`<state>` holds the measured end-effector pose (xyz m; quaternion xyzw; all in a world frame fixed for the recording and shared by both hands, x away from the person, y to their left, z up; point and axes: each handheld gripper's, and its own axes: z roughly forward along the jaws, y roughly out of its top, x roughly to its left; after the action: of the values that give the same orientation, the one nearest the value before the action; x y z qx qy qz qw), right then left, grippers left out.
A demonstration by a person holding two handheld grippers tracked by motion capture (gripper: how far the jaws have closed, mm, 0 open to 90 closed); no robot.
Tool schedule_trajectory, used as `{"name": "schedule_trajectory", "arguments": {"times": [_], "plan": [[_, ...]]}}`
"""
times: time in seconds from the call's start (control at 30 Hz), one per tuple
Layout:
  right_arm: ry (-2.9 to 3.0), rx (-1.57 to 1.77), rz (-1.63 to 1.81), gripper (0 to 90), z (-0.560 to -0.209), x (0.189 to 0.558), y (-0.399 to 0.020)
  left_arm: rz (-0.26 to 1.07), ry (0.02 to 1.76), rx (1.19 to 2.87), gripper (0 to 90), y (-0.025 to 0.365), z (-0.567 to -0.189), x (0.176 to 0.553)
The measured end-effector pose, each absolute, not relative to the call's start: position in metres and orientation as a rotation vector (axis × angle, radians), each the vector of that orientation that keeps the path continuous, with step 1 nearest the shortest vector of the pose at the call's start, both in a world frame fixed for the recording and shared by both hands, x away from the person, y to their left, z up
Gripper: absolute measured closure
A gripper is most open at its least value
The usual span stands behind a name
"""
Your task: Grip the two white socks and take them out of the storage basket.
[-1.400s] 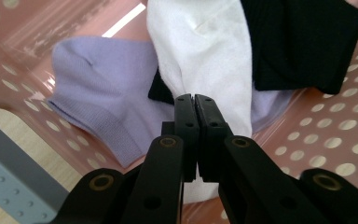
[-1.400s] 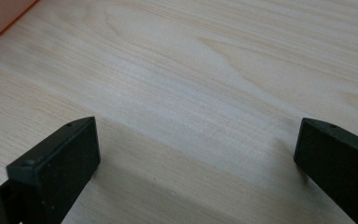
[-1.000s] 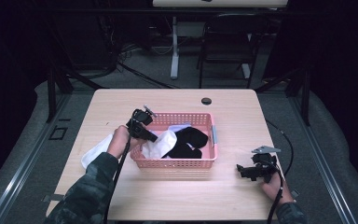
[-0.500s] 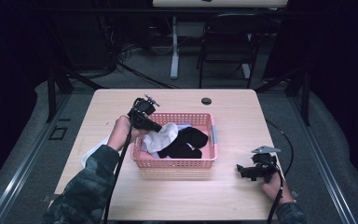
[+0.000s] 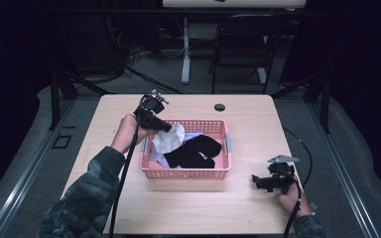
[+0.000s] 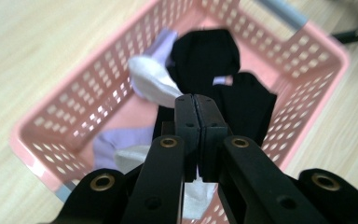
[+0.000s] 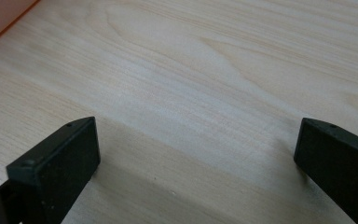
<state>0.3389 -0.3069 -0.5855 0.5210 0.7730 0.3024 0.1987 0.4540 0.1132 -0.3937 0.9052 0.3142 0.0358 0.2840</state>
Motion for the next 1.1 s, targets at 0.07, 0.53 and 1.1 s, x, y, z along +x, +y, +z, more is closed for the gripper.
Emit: {"name": "schedule_trajectory", "arguments": {"times": [0.07,0.53,1.1], "plan": [[2.162,1.458,0.847,0.0,-0.586,0.339,-0.307,0.117,0.829,2.428,89.2,0.111,-0.385,0.453],[2.157,1.462,0.839,0.0,-0.585,0.338,-0.307,0.2,0.833,2.352,89.2,0.129,-0.34,0.441],[2.16,1.461,0.84,0.0,-0.585,0.339,-0.306,0.281,0.946,2.249,89.2,0.196,-0.317,0.436]]}}
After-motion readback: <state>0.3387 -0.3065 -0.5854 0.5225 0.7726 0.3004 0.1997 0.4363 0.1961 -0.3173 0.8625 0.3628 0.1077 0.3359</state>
